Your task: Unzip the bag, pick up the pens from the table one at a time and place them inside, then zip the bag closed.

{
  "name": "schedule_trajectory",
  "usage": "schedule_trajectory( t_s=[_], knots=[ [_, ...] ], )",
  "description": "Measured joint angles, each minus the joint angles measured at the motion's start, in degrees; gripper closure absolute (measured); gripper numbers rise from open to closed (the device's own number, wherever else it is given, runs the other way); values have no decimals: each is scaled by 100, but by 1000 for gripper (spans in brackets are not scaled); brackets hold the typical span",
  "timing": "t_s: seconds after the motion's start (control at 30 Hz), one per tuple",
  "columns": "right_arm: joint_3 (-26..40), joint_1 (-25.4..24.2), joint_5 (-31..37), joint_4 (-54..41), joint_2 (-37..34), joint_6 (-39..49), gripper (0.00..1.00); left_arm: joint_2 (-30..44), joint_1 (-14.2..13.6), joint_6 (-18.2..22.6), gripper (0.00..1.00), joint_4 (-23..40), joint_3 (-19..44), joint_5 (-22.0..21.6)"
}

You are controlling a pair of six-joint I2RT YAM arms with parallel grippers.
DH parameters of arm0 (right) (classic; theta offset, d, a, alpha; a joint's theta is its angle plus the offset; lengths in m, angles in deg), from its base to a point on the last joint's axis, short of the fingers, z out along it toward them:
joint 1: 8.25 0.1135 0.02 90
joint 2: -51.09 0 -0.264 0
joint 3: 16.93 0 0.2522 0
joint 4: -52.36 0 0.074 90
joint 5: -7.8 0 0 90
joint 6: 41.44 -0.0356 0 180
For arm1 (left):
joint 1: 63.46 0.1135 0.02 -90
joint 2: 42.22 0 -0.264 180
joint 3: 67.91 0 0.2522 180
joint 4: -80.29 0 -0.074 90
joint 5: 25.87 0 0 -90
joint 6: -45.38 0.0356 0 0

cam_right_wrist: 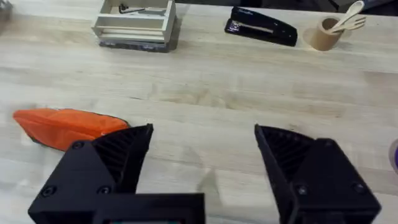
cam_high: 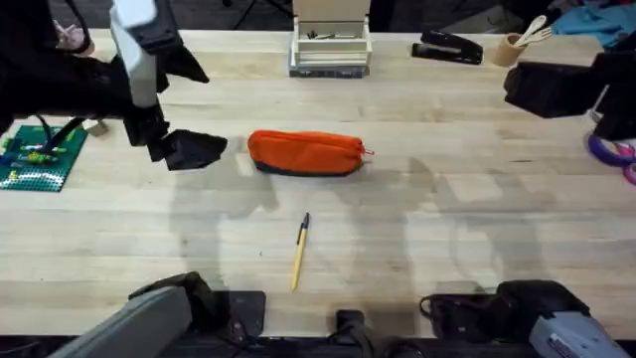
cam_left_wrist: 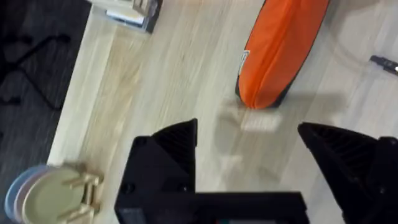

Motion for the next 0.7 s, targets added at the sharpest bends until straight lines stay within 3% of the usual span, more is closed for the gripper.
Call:
schedule_trajectory(
  t_s=[0.07, 0.1, 0.2, 0.23, 0.47, 0.7],
  knots=[
    [1, 0, 0, 0, 0, 0, 3, 176, 97, 205, 8, 0, 0, 253],
    [0, 0, 0, 0, 0, 0, 3, 430, 168, 548, 8, -2, 0, 543],
    [0, 0, 0, 0, 0, 0, 3, 645, 167, 966, 8, -4, 0, 699],
    [2, 0, 0, -7, 0, 0, 3, 801, 169, 1293, 8, -22, 0, 787],
    [0, 0, 0, -9, 0, 0, 3, 853, 167, 1525, 8, 20, 0, 831],
    [2, 0, 0, -9, 0, -1, 3, 1476, 167, 1545, 8, 107, 4, 997]
  ],
)
